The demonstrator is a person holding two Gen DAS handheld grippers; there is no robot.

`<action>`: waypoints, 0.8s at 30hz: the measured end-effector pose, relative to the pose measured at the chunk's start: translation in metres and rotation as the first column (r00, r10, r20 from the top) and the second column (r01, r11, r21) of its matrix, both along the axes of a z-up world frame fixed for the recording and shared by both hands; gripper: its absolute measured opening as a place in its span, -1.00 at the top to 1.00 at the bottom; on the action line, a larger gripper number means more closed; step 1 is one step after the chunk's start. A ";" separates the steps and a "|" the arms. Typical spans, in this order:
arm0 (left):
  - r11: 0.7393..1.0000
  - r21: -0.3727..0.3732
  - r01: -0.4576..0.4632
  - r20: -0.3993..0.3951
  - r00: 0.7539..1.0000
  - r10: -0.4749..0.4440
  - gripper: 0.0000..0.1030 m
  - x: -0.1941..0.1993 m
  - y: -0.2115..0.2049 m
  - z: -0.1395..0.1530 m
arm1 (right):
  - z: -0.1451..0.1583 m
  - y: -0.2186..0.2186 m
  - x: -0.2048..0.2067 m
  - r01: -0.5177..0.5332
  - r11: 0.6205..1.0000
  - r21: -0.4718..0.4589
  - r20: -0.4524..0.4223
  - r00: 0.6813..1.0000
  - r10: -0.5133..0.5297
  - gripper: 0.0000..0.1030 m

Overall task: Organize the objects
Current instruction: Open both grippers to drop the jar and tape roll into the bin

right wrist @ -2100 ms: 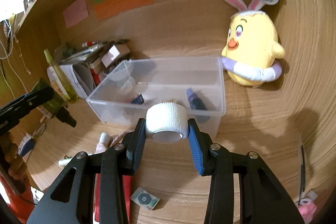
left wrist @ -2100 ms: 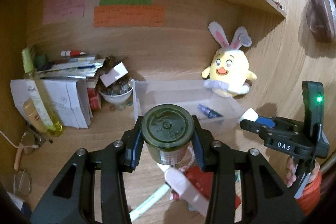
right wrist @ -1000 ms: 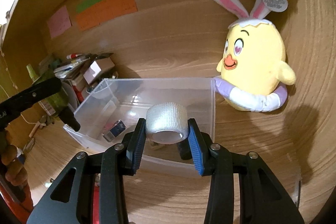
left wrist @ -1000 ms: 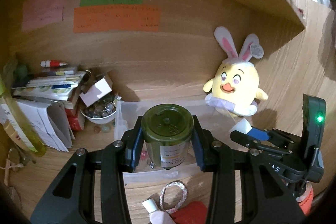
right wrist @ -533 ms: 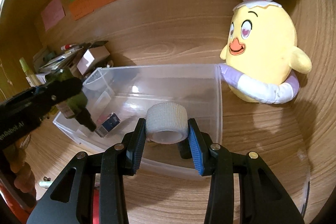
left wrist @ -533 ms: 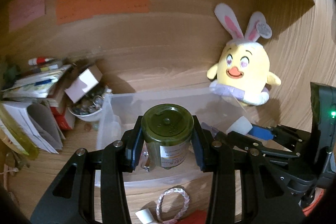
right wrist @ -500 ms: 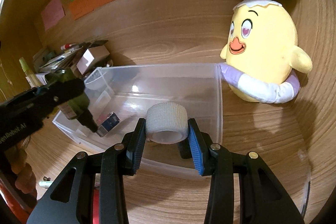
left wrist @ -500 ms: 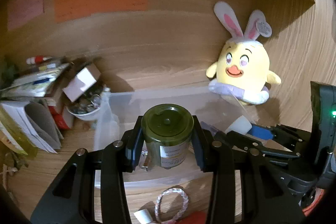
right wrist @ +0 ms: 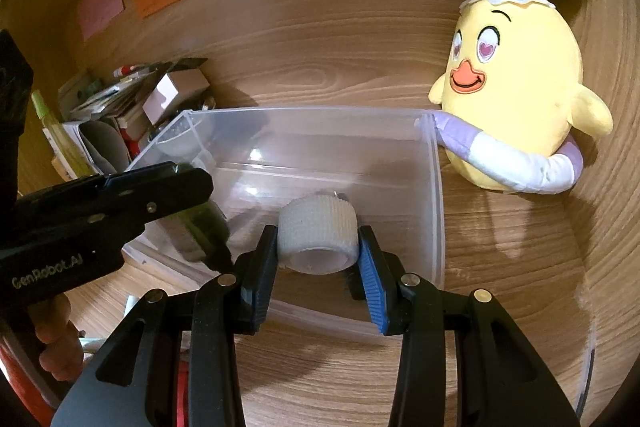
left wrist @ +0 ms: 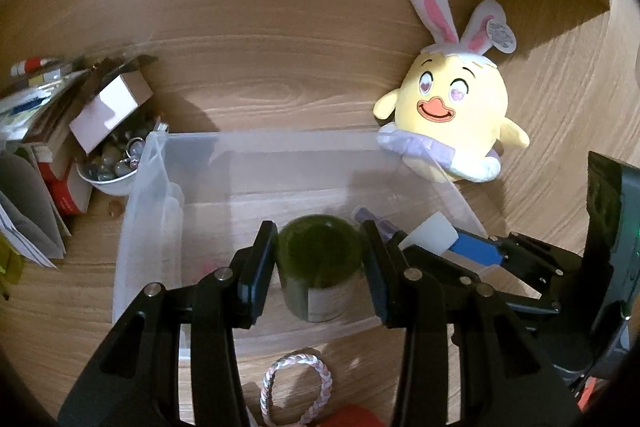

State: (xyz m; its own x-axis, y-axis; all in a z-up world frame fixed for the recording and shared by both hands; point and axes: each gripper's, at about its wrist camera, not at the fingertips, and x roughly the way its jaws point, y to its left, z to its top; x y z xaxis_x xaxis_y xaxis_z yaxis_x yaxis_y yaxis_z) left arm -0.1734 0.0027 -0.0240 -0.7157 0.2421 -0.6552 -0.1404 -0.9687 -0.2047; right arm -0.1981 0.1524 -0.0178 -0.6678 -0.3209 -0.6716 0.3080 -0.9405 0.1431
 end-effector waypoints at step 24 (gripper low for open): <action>0.996 -0.063 -0.055 -0.022 0.998 0.054 -0.41 0.017 -0.013 0.016 | 0.008 -0.004 0.009 0.016 0.999 0.046 -0.043 0.999 -0.014 -0.16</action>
State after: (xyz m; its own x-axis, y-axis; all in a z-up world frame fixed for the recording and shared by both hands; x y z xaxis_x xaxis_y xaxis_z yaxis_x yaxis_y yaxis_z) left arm -0.1564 -0.0105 -0.0084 -0.7398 0.1606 -0.6534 -0.0906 -0.9860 -0.1398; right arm -0.1887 0.1484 -0.0097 -0.7006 -0.2798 -0.6564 0.2986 -0.9505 0.0865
